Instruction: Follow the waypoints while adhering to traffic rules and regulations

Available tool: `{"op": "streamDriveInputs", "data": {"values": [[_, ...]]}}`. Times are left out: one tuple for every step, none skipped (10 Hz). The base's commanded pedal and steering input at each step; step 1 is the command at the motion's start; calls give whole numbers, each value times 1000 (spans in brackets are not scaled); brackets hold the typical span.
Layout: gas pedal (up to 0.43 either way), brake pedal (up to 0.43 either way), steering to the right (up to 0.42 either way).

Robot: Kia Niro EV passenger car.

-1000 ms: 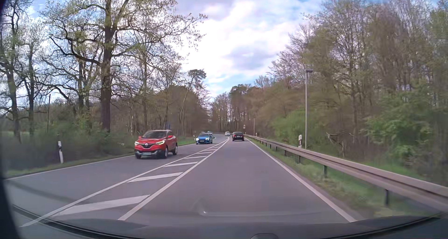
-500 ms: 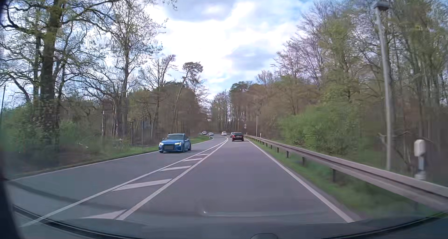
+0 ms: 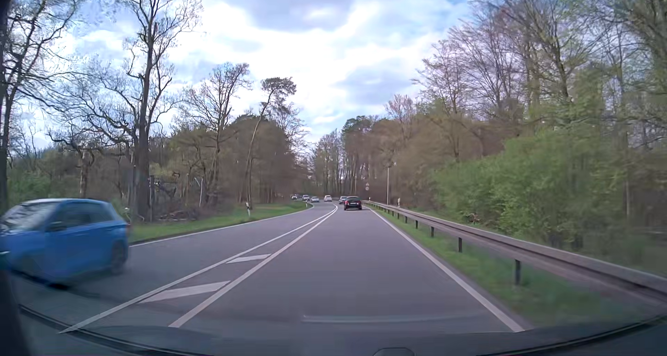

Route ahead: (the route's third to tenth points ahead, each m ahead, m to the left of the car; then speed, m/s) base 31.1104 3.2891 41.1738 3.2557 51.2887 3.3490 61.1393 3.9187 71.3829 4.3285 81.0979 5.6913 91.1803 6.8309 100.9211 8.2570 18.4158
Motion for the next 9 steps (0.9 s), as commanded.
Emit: {"op": "streamDriveInputs", "data": {"values": [[130,0,-2],[110,0,-2],[87,0,-2],[59,0,-2],[47,0,-2],[28,0,-2],[20,0,-2],[20,0,-2],[8,0,-2]]}}
